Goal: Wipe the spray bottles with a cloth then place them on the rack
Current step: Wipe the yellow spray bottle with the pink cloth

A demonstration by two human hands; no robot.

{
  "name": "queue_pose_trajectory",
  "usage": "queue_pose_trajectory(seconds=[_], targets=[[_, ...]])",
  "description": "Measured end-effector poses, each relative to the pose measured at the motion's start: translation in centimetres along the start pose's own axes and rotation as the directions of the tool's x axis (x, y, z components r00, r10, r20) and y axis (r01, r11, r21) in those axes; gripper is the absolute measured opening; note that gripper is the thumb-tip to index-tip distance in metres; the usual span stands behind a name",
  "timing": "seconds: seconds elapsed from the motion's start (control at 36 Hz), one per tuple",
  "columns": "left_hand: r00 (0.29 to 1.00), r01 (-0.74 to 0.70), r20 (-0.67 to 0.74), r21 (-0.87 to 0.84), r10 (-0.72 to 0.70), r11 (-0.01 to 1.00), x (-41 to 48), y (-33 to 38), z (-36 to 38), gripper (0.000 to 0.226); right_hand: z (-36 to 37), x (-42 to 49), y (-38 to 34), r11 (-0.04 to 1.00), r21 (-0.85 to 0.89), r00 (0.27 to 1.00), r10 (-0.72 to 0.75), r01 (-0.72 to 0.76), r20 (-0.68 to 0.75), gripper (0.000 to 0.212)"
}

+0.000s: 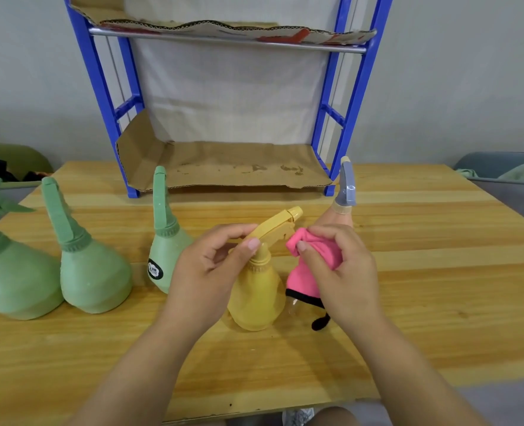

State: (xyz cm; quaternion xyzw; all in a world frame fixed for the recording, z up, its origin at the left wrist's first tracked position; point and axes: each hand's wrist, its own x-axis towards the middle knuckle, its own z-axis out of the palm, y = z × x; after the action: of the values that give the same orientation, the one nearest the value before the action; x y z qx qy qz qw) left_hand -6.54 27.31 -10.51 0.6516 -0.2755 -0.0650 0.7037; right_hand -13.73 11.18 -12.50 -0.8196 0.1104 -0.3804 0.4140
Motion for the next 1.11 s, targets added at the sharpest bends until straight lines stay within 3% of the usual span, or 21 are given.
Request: queue_pose_trajectory(seconds=[0.11, 0.28, 0.44, 0.56, 0.78, 0.94, 1.11], targets=[[1.0, -0.025, 0.011, 0.059, 0.025, 0.998, 0.2, 0.0, 0.0, 0.022, -0.5, 0.4, -0.7, 0.997, 0.075, 0.999, 0.029, -0.032, 0.042, 0.023], [1.0, -0.022, 0.024, 0.157, 0.019, 0.987, 0.6, 0.2, -0.2, 0.022, -1.8, 1.0, -1.0, 0.955, 0.192, 0.934, 0.155, -0.224, 0.321, 0.029], [0.992, -0.128, 0.026, 0.35, 0.127, 0.928, 1.2, 0.0, -0.1, 0.025, -2.9, -0.1, -1.5, 0.936, 0.258, 0.919, 0.132, -0.239, 0.371, 0.026], [0.989, -0.126, -0.009, 0.49, 0.149, 0.862, 1.5, 0.0, -0.3, 0.03, -2.5, -1.3, -2.0, 0.926, 0.275, 0.891, 0.12, -0.26, 0.439, 0.022], [0.971, -0.232, 0.068, 0.484, 0.228, 0.844, 0.2, 0.8, 0.5, 0.026, -2.6, -2.1, -1.8, 0.921, 0.272, 0.893, 0.147, -0.281, 0.425, 0.022], [0.975, -0.186, 0.005, 0.565, 0.222, 0.804, -0.2, 1.8, 2.1, 0.055, -3.1, -2.8, -1.0, 0.885, 0.301, 0.918, 0.271, -0.357, 0.29, 0.021], [0.955, -0.232, -0.005, 0.606, 0.295, 0.761, -0.1, 2.3, 2.9, 0.047, -3.8, -2.8, -0.5, 0.898, 0.241, 0.928, 0.339, -0.369, 0.155, 0.021]])
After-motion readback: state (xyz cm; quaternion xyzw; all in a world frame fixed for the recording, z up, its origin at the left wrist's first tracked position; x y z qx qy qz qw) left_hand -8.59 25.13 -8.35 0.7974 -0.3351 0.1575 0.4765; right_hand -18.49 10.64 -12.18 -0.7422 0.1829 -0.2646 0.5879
